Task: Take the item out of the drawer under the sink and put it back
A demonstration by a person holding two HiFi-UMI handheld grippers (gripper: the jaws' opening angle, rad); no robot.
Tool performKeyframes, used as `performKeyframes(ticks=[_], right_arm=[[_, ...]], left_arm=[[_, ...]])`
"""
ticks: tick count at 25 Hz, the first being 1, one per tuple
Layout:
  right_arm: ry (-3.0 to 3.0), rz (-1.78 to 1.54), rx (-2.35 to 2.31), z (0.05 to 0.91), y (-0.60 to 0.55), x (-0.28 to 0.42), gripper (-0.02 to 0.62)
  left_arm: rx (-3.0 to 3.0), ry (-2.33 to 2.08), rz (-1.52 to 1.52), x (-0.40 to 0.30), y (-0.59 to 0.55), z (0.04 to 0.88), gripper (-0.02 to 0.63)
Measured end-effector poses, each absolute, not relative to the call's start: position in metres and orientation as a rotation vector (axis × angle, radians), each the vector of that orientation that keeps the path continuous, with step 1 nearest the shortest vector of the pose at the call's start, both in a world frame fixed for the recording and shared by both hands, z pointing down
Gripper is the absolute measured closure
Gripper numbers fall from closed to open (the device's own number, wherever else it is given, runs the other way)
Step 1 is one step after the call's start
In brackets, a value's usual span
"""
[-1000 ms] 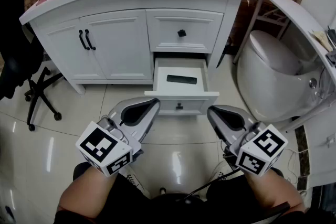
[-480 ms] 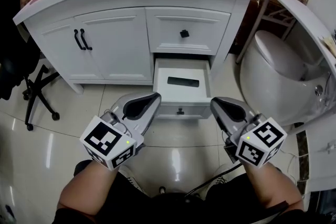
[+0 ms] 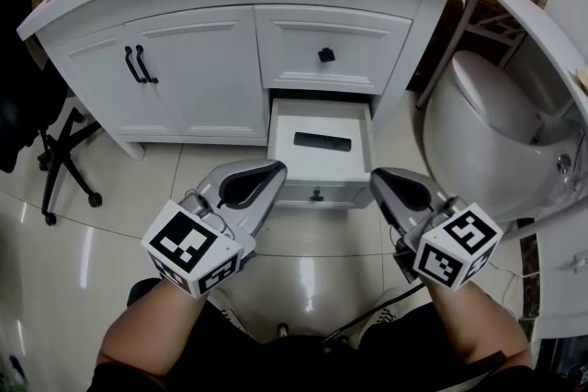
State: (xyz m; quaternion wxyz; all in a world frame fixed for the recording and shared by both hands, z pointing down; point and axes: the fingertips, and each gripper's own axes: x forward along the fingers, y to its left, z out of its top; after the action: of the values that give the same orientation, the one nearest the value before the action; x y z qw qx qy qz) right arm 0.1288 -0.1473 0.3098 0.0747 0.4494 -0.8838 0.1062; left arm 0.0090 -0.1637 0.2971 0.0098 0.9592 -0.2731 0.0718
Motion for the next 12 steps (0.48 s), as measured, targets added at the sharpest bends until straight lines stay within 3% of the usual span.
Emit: performKeyframes(ticks=[12], right_arm=[[-2.517,0.177,1.227,0.310,-0.171,0.131,0.572]], left_arm=[[2.995,-0.861,0.190,0.008,-0.161,0.292,0.600]])
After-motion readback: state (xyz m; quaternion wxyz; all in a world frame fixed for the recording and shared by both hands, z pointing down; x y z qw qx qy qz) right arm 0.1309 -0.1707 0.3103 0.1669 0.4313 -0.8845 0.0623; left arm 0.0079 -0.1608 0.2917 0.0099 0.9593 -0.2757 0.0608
